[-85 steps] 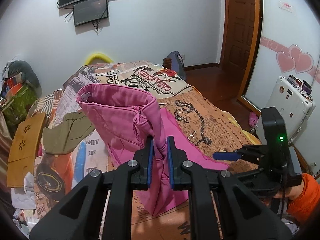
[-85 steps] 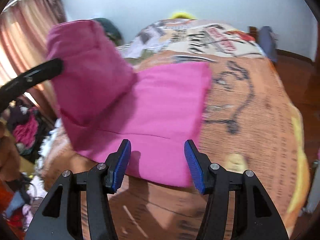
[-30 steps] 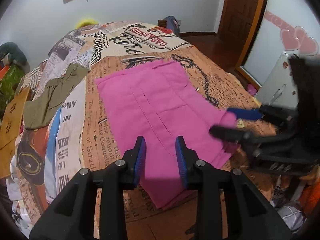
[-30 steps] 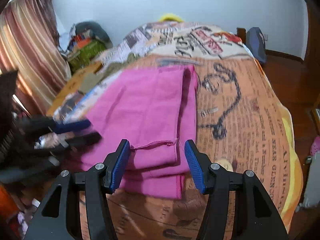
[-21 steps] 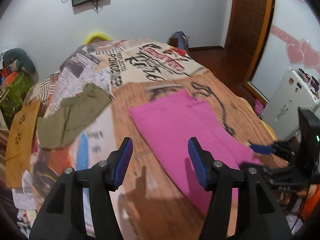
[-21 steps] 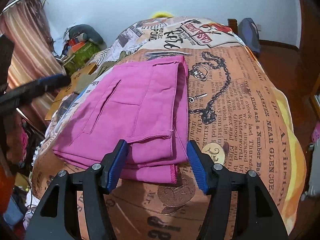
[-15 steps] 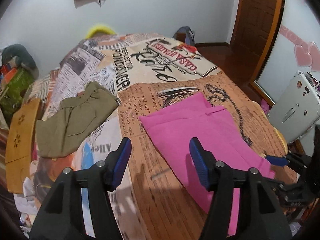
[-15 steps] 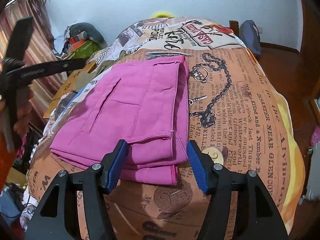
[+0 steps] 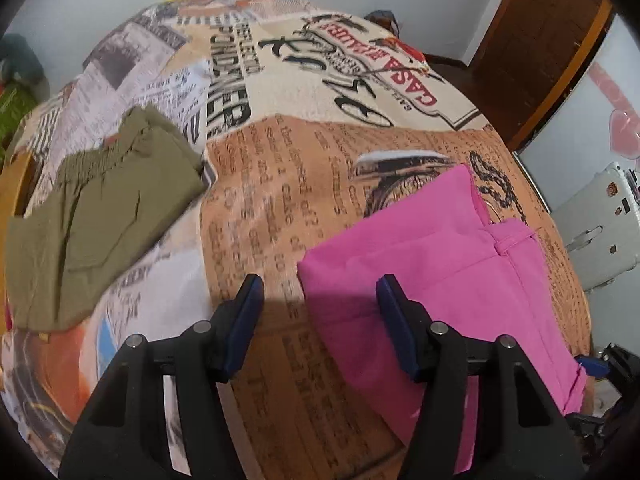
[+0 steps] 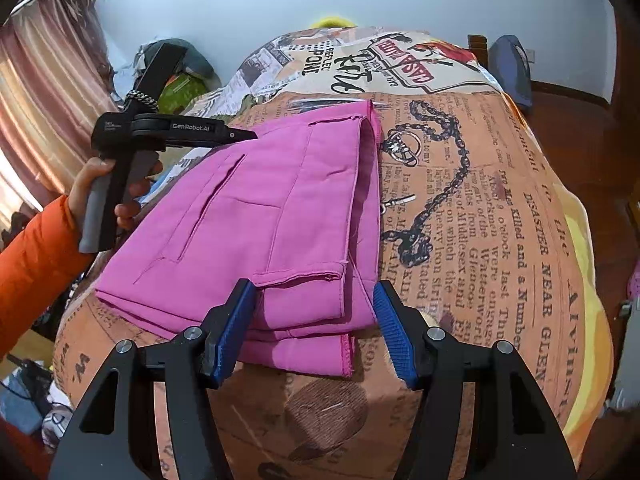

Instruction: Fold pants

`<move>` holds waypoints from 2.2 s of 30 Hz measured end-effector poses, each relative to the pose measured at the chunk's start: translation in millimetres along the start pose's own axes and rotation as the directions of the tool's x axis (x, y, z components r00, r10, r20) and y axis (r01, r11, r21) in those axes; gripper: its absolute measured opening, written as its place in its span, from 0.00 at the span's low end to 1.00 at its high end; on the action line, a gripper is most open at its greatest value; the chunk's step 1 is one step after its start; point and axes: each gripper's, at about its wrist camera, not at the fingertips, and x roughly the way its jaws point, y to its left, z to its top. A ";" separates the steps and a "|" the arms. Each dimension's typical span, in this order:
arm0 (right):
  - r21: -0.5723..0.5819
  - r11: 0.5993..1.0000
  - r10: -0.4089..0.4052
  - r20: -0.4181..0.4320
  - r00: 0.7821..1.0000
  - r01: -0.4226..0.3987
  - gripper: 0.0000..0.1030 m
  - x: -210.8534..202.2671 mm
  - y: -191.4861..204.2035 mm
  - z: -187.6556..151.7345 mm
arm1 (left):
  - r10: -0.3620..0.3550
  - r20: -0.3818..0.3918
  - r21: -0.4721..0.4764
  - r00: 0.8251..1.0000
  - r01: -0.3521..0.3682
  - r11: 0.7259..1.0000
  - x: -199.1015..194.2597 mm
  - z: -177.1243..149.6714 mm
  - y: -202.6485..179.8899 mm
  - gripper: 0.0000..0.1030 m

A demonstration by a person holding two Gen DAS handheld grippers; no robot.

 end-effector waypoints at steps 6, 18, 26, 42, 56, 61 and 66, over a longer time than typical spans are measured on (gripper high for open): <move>-0.010 1.000 -0.023 -0.005 1.000 0.023 0.56 5.2 -5.8 8.5 | 0.016 0.015 0.018 1.000 -0.016 1.000 4.2 8.2 -2.7 0.18; -0.005 0.997 -0.072 0.025 0.997 0.073 0.56 -7.3 -7.3 18.0 | 0.067 0.063 -0.044 0.996 -0.064 0.997 -40.9 -28.1 14.2 0.04; -0.026 0.998 -0.052 0.051 0.997 0.053 0.56 -11.7 6.7 26.5 | 0.097 0.097 -0.096 0.991 -0.088 0.991 -93.1 -87.4 18.7 0.04; -0.057 0.998 0.015 -0.072 0.997 -0.019 0.56 41.6 21.5 34.9 | 0.142 0.096 -0.113 0.985 -0.131 0.985 -128.2 -135.7 36.8 0.01; -0.088 0.996 0.017 0.033 0.999 -0.014 0.56 42.6 17.0 94.1 | -0.022 0.088 0.149 0.996 0.008 0.989 -87.0 -32.3 -34.5 0.12; -0.149 0.988 0.044 -0.045 0.998 -0.050 0.56 78.8 26.7 101.6 | -0.036 -0.010 0.165 0.999 0.037 0.986 -39.2 -23.4 -41.4 0.12; -0.197 0.979 0.042 -0.080 0.996 -0.058 0.56 90.4 26.6 88.6 | -0.051 0.004 0.168 0.999 0.050 0.984 -30.7 -28.6 -27.7 0.14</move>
